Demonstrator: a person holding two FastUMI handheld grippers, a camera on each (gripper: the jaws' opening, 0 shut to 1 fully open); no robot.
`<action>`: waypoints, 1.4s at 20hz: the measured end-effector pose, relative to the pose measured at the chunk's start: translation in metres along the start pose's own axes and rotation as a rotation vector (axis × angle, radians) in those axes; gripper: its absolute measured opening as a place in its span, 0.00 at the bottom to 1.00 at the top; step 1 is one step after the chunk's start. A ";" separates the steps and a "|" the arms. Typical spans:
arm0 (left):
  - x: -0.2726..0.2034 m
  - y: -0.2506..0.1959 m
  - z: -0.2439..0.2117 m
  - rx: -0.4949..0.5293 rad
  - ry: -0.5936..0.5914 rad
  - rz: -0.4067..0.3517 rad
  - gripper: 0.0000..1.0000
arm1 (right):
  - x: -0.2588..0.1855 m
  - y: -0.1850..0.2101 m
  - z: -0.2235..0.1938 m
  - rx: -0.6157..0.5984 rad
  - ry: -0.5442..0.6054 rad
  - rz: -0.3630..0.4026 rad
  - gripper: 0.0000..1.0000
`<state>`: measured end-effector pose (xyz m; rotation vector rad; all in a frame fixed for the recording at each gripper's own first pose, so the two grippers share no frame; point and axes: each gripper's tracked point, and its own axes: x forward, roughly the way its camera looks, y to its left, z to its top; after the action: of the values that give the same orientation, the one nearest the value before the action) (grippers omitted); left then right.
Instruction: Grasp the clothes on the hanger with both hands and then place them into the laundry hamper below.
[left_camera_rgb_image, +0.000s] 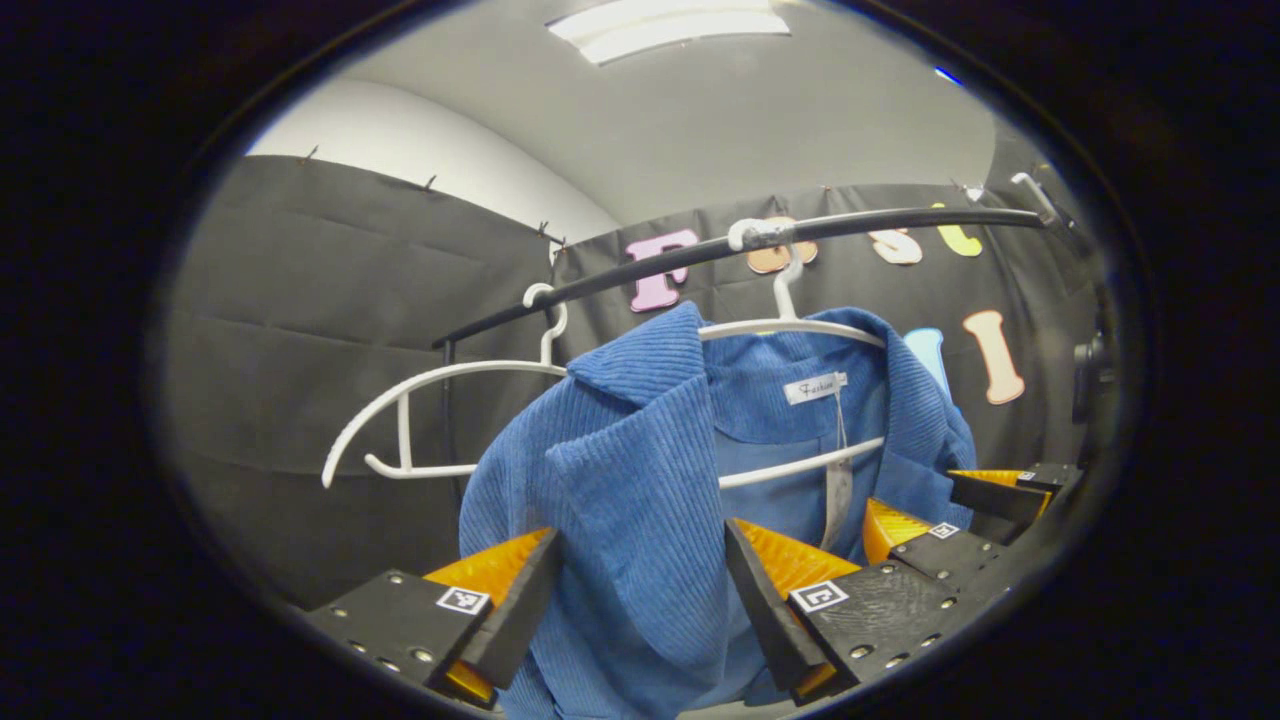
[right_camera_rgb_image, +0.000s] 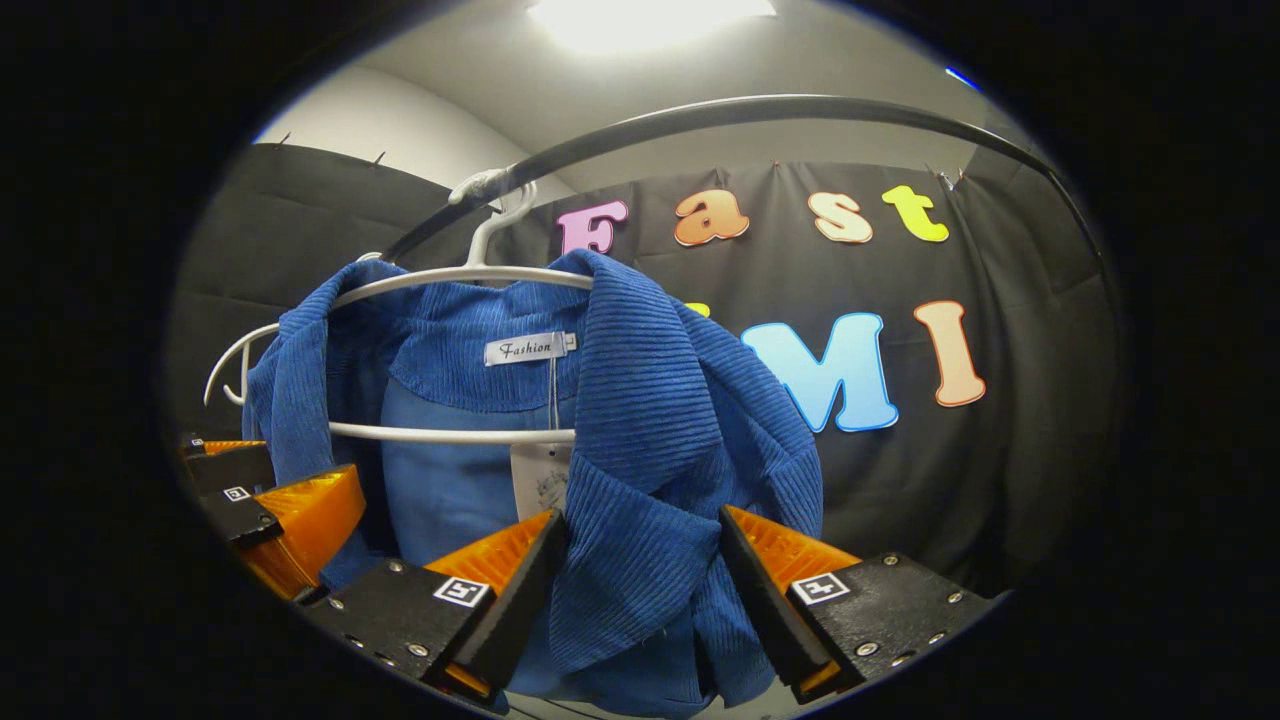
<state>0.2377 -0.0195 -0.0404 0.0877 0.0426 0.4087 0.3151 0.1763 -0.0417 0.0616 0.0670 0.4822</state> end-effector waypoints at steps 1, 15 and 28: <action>0.001 0.003 -0.001 0.005 -0.001 0.010 0.89 | 0.001 0.001 -0.001 0.000 0.002 0.003 0.90; -0.012 -0.005 0.018 0.058 -0.037 -0.086 0.00 | -0.001 0.005 0.026 -0.080 -0.107 -0.008 0.02; -0.037 0.038 0.078 0.078 -0.138 -0.065 0.00 | -0.031 -0.017 0.112 -0.229 -0.365 -0.102 0.01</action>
<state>0.1934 -0.0053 0.0420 0.1904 -0.0747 0.3353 0.3048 0.1418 0.0697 -0.0787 -0.3415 0.3680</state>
